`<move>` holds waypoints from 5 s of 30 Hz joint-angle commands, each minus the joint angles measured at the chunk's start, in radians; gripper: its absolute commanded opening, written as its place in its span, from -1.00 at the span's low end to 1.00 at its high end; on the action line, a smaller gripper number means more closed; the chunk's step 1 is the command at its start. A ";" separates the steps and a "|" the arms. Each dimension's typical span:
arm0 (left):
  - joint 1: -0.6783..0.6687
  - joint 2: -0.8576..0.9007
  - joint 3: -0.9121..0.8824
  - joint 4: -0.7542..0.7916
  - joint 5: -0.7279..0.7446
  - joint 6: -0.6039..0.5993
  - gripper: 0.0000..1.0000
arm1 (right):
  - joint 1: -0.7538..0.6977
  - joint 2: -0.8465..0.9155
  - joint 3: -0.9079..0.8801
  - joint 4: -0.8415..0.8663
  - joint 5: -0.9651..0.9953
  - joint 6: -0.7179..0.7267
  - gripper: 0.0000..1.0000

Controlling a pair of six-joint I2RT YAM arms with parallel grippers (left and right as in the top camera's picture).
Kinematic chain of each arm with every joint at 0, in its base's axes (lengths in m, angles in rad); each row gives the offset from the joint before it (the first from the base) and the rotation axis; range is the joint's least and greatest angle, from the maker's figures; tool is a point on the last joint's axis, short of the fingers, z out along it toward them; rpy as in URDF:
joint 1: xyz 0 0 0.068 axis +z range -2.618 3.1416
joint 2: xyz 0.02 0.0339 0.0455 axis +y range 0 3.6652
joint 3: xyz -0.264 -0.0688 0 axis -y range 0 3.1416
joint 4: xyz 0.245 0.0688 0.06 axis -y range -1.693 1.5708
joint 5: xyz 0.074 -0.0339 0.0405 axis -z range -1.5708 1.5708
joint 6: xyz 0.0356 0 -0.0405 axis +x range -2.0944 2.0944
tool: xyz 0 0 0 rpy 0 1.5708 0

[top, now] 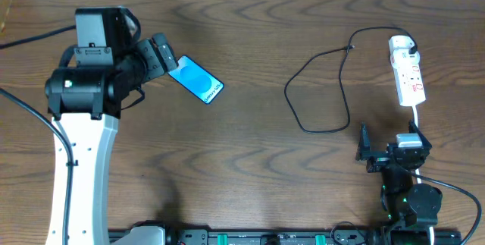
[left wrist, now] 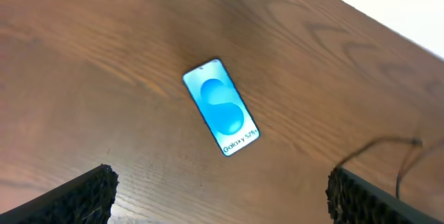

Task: Plug charger to phone and switch on socket
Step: 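Open the left gripper and reach forward toward the blue phone, then lower the left gripper over the phone and close on its bottom edge, then lift the phone upright with the left gripper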

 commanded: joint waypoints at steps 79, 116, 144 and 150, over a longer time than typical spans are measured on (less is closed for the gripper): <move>-0.071 0.863 0.109 0.182 0.043 -0.522 0.96 | 0.006 -0.005 -0.004 -0.001 0.003 0.011 0.99; -0.123 0.929 0.108 0.077 0.027 -0.446 0.60 | 0.006 -0.005 -0.004 -0.001 0.003 0.011 0.99; -0.123 0.929 0.089 0.049 -0.003 -0.407 0.98 | 0.006 -0.005 -0.004 -0.001 0.003 0.011 0.98; -0.122 0.935 0.068 0.076 -0.003 -0.417 0.96 | 0.006 -0.005 -0.004 -0.001 0.003 0.011 0.99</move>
